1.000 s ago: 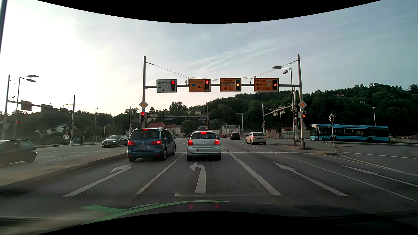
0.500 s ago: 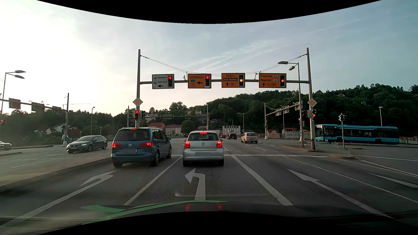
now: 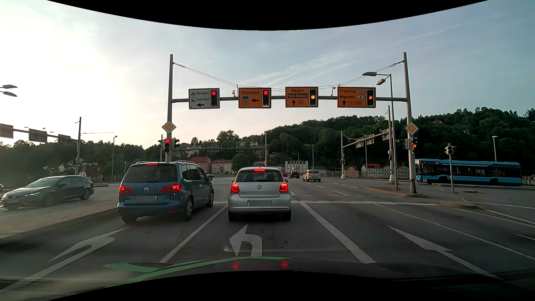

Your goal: Follow the waypoints while adhering to traffic rules and regulations

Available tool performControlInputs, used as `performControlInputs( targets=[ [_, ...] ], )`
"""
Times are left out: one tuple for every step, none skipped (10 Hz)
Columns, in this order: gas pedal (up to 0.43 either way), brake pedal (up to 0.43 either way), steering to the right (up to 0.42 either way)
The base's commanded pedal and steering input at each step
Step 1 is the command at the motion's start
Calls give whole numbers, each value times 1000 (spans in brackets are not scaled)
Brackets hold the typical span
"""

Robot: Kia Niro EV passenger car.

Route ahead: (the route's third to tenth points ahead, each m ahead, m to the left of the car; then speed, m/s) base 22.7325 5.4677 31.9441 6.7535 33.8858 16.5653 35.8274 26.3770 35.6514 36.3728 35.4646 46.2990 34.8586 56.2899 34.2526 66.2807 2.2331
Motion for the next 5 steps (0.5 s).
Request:
performControlInputs(
  targets=[
    [0,98,-5],
    [0,104,-6],
    [0,110,-6],
    [0,116,-6],
    [0,128,-6]
  ],
)
